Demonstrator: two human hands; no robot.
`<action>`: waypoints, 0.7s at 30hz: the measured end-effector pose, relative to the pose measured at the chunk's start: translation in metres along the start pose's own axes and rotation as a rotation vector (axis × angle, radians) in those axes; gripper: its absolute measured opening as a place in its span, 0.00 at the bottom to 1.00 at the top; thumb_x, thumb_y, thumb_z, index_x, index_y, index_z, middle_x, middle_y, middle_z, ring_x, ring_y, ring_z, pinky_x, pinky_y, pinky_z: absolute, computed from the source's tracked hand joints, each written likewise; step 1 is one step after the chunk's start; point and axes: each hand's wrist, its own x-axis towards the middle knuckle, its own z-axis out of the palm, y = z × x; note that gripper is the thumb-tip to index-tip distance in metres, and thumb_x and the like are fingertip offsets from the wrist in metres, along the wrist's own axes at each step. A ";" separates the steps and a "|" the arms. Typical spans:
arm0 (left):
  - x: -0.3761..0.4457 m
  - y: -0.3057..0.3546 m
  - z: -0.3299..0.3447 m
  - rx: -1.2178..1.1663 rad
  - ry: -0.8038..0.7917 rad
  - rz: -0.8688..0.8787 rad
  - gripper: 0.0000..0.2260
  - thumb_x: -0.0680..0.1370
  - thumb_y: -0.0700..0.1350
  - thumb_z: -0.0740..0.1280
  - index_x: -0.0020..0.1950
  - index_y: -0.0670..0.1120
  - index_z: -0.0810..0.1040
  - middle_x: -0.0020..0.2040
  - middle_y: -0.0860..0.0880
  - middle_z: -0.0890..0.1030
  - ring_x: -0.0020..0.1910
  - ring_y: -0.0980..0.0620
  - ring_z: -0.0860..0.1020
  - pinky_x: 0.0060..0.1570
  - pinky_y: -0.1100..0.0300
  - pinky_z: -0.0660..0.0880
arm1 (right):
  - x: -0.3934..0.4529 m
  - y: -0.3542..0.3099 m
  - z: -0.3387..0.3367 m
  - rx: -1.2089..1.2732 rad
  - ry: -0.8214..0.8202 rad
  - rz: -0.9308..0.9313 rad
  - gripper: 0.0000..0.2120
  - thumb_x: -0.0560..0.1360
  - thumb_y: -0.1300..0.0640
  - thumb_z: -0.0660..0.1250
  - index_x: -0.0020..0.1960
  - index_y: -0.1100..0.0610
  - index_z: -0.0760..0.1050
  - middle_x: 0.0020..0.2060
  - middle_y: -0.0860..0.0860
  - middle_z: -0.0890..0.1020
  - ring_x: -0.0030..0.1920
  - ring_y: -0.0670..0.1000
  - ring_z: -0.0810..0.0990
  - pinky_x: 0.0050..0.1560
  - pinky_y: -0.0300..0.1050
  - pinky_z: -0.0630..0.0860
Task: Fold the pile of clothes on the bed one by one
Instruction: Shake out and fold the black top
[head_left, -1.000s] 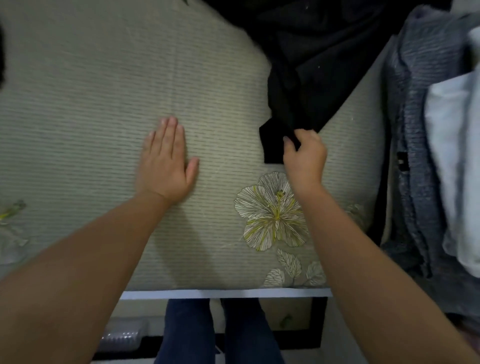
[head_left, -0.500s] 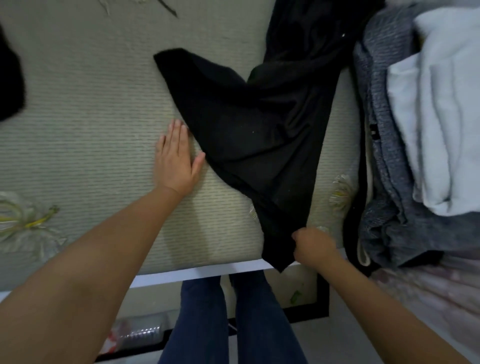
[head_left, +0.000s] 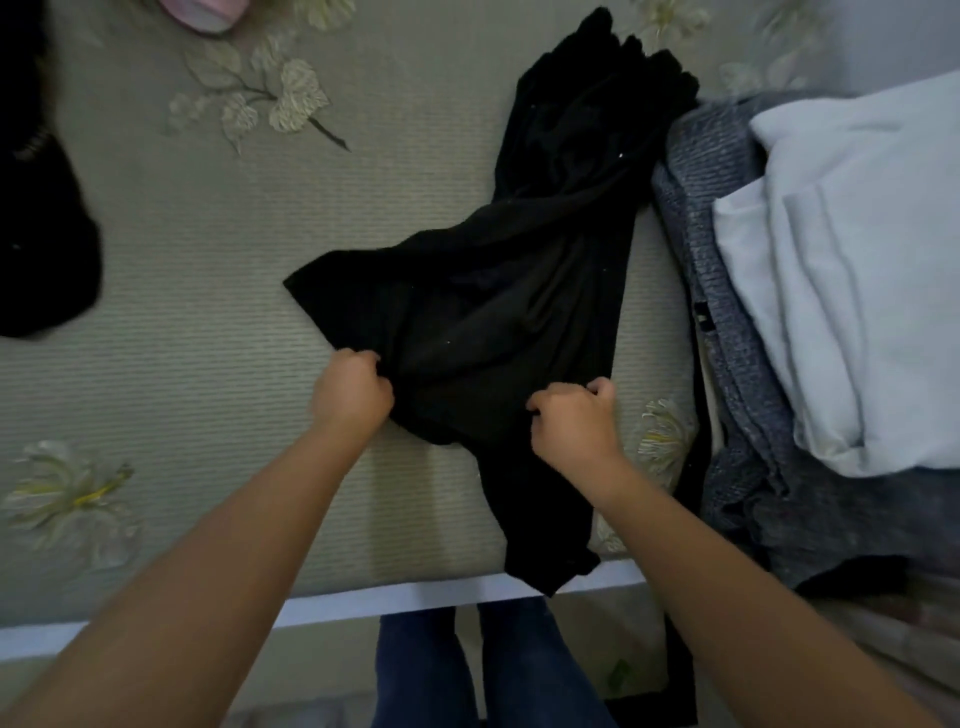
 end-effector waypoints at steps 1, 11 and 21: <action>-0.013 -0.013 -0.005 0.110 -0.055 -0.022 0.11 0.76 0.39 0.60 0.55 0.36 0.77 0.54 0.37 0.75 0.50 0.40 0.75 0.41 0.56 0.67 | -0.007 0.005 -0.003 -0.009 -0.067 -0.067 0.14 0.72 0.61 0.61 0.55 0.53 0.78 0.52 0.50 0.80 0.55 0.52 0.76 0.57 0.46 0.54; -0.126 -0.065 -0.009 0.496 -0.447 -0.111 0.10 0.76 0.40 0.61 0.55 0.40 0.73 0.55 0.41 0.74 0.52 0.44 0.75 0.45 0.56 0.72 | -0.026 -0.001 -0.030 0.076 -0.057 -0.047 0.18 0.73 0.55 0.65 0.63 0.53 0.72 0.58 0.54 0.77 0.59 0.56 0.73 0.61 0.50 0.61; -0.112 -0.043 -0.010 0.114 -0.044 -0.007 0.22 0.76 0.44 0.64 0.69 0.43 0.66 0.64 0.42 0.70 0.60 0.43 0.71 0.54 0.53 0.71 | 0.057 -0.032 -0.083 -0.218 0.262 -0.247 0.10 0.71 0.68 0.58 0.44 0.63 0.78 0.40 0.60 0.80 0.48 0.60 0.77 0.70 0.63 0.46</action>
